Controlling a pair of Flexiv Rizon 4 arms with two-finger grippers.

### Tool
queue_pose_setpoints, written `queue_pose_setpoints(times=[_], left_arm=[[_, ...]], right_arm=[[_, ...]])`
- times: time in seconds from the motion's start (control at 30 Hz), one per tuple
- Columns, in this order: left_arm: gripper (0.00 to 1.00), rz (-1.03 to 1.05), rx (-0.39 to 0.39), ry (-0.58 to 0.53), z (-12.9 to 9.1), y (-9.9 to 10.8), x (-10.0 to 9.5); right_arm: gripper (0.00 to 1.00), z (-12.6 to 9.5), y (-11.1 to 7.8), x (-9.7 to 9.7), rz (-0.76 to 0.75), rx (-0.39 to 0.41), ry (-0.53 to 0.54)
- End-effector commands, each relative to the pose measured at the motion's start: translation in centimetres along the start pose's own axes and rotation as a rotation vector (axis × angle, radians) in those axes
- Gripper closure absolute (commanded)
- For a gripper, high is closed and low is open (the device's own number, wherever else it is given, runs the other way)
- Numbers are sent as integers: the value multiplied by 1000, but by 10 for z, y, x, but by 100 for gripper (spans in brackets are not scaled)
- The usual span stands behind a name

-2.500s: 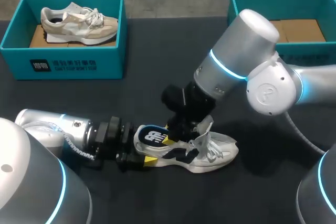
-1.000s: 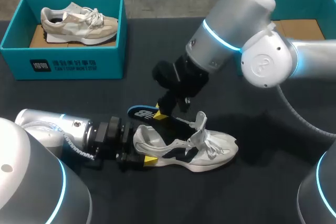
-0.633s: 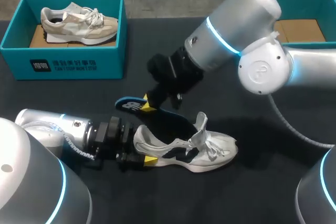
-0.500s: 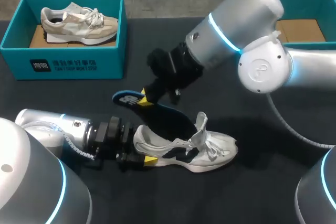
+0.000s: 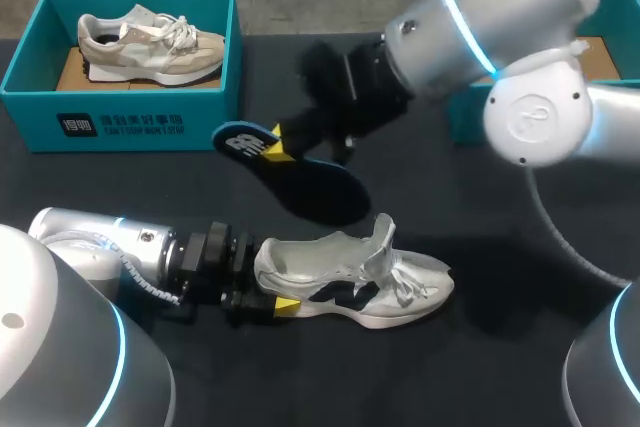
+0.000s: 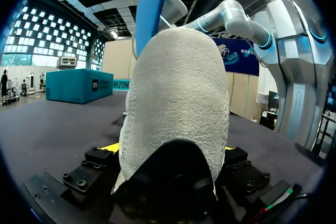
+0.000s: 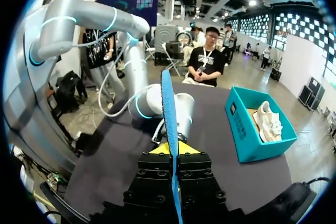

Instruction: Take the shoe out of the shoebox, open the shoe tongue, remove and reinsert the insole, then place the shoe into the shoebox

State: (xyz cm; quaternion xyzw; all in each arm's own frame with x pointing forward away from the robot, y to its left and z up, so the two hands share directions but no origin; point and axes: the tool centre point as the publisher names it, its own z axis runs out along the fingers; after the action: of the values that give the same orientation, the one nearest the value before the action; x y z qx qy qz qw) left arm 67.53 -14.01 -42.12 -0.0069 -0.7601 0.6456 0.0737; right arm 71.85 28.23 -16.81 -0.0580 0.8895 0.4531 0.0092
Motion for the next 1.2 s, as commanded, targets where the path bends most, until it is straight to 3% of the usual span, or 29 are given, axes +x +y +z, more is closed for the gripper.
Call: queue_pose_setpoints(times=[0.03,0.3,0.33,0.6,0.97,1.2], left_arm=[[100,0,0,1,1,2,-1],[100,0,0,1,1,2,-1],[100,0,0,1,1,2,-1],[100,0,0,1,1,2,-1],[100,0,0,1,1,2,-1],[100,0,0,1,1,2,-1]], right_arm=[[100,-8,-8,5,-2,-25,-5],[100,-8,-8,5,-2,-25,-5],[100,-10,-1,5,-26,-30,6],[100,-60,42,10,-87,-65,5],[100,-120,52,36,-15,-253,23],[100,-120,52,36,-15,-253,23]])
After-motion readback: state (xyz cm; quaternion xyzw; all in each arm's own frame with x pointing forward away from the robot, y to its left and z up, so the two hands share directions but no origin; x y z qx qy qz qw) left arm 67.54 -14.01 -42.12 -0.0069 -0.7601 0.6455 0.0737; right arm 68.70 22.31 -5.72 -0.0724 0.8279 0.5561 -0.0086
